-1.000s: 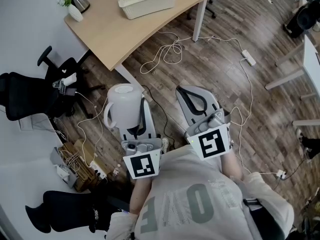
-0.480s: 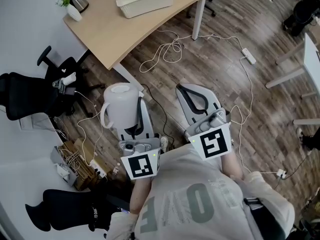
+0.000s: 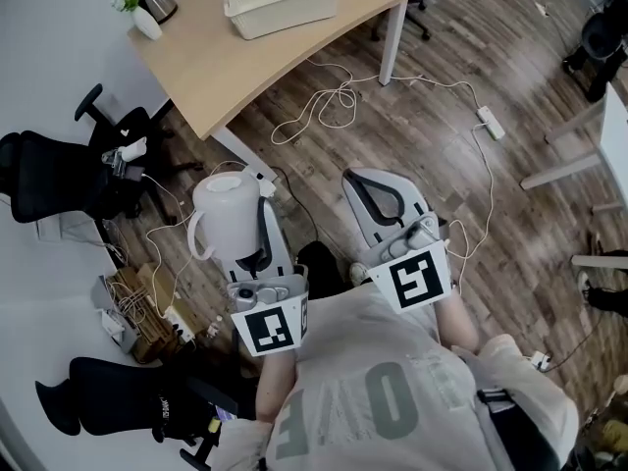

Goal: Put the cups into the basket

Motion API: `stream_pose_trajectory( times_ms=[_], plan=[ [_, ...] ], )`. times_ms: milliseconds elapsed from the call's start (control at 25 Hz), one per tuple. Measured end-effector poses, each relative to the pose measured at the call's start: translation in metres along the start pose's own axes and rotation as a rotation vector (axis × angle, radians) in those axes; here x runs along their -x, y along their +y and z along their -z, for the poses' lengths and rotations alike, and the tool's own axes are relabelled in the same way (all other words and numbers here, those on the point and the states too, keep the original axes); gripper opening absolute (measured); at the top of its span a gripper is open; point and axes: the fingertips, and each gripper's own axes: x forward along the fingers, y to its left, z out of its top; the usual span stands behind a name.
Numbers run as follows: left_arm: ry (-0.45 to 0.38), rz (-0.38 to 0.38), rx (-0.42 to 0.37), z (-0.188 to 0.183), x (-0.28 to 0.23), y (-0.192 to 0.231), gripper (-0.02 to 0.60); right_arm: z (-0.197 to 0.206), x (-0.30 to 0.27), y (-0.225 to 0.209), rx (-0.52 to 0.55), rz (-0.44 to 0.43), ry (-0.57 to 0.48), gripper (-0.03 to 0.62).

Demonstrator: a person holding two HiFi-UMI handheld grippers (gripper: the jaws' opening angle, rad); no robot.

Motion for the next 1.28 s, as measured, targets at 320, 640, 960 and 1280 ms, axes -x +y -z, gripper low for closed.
stream_pose_trajectory(
  times_ms=[320, 640, 960, 1280],
  plan=[
    [-0.020, -0.010, 0.004, 0.010, -0.046, 0.018, 0.046, 0.009, -0.035, -0.025, -0.059, -0.022, -0.027, -0.002],
    [-0.067, 0.045, -0.005, 0.040, -0.139, 0.058, 0.046, 0.015, -0.112, -0.066, -0.043, 0.029, -0.007, -0.002],
    [-0.064, 0.091, 0.010, 0.059, -0.233, 0.109, 0.046, 0.003, -0.206, -0.106, 0.011, 0.068, 0.055, -0.002],
    [-0.065, 0.137, 0.054, 0.081, -0.322, 0.153, 0.046, -0.004, -0.297, -0.147, 0.011, 0.097, 0.081, -0.002]
  ],
)
